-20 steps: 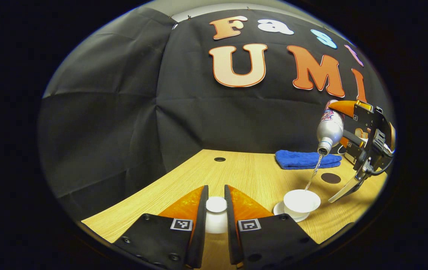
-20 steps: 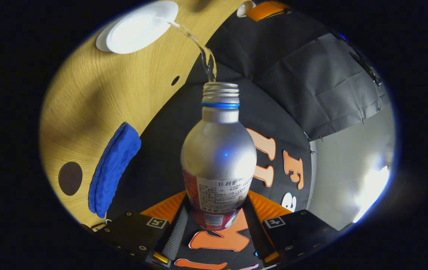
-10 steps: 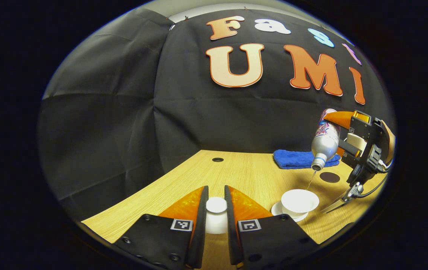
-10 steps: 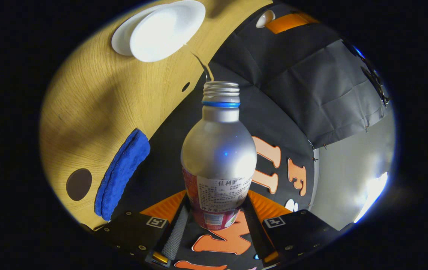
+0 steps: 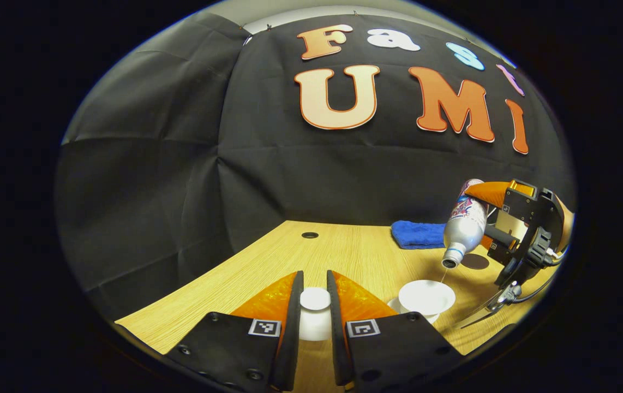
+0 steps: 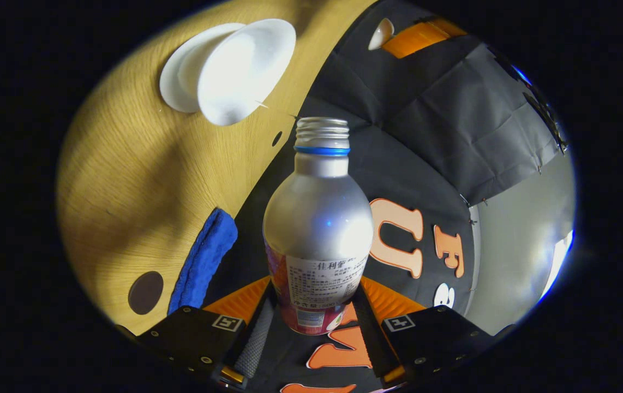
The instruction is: Open the teacup lid with one hand, grasp the water bottle and pour water into the teacup with the other hand; after pouring, place the water bottle on the coaster and then close the teacup lid.
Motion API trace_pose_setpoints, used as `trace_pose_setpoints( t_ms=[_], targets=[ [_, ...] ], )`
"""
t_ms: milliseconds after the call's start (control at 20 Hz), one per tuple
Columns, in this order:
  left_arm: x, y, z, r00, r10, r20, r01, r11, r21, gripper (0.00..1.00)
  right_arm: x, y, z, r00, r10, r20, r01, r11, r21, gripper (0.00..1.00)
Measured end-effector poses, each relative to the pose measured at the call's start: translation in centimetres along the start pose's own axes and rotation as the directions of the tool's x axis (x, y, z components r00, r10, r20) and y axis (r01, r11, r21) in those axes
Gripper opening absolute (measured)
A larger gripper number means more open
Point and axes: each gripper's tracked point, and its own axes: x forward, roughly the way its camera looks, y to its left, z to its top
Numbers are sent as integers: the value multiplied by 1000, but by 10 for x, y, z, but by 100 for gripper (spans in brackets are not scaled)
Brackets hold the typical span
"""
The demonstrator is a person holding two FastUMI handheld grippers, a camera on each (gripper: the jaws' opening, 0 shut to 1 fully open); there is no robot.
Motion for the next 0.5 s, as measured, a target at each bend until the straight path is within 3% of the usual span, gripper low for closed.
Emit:
trace_pose_setpoints(
  t_ms=[300,500],
  targets=[
    [-1,-12,11,1000,-16,17,16,1000,-12,30,-7,25,2,994,105,-25,-95,962,256,79],
    [0,-21,18,999,-29,32,29,1000,-6,30,-3,15,-14,988,143,-50,-105,882,459,79]
  ],
)
